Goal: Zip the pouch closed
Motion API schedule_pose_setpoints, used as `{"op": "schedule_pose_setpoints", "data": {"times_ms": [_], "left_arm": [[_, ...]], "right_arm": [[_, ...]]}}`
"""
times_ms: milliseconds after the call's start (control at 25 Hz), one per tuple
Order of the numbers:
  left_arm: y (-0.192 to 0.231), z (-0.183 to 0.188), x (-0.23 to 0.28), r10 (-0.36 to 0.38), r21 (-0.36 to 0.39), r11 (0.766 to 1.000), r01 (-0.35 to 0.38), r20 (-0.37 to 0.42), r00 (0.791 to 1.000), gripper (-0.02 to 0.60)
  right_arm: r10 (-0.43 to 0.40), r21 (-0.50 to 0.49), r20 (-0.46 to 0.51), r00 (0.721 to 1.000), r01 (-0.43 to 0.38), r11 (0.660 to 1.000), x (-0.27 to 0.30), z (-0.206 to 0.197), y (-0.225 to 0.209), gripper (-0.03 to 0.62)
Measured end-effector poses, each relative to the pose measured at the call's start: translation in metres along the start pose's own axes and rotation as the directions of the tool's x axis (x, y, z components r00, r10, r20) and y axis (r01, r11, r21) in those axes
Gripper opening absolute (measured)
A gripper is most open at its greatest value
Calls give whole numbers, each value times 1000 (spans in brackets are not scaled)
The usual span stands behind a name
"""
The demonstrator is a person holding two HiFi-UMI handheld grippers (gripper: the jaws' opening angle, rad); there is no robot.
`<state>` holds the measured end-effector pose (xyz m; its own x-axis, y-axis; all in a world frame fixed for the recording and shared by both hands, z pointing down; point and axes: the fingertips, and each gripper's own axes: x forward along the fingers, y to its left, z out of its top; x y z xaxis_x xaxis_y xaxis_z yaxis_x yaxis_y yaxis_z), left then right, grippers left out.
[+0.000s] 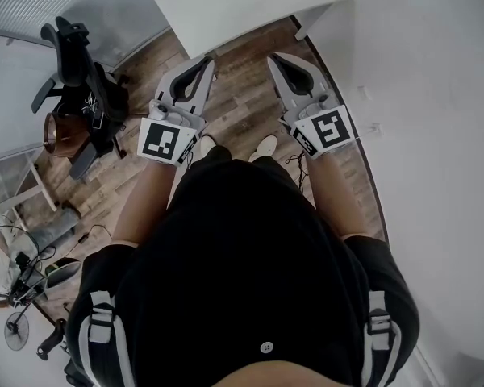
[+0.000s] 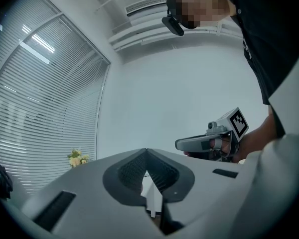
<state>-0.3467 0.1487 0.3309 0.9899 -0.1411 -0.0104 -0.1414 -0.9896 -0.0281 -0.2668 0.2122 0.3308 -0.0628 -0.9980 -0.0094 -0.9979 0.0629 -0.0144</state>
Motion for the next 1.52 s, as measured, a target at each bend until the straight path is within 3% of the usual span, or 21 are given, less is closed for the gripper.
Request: {"op": "schedule_pose_setpoints", "data": {"times_ms": [80,200,440,600,720,1200,1520], "left_arm": [[-3,2,-2,2,2,1000,-2,5,1000,0],[-3,6,-3,6,0,1000,-6,14,1000,2],[-4,0,-3,0,-7,1000,0,3,1000,134],[-5,-1,-4,4,-18,1000,-4,-7,1000,257],[-6,-2,-2,0,-30,1000,0,-7,1000,296],[-69,-2,40,-3,-11,1000,3,-21,1000,316],[-101,-6,80,44,-7,999,-44,-49,998,315]], "right_arm": [[9,-1,-6,1000,-9,1000,-2,1,2,90],[23,5,-22,999,-23,1000,0,2,3,126],[43,4,-29,999,-43,999,-4,-2,5,207],[32,-2,-29,999,-32,999,-8,0,2,261],[20,-4,-24,1000,-20,1000,-10,1,-3,287],[14,15,6,1000,-14,1000,-68,-1,-48,308],[60,17,-7,998,-59,998,-96,-7,-89,308]]}}
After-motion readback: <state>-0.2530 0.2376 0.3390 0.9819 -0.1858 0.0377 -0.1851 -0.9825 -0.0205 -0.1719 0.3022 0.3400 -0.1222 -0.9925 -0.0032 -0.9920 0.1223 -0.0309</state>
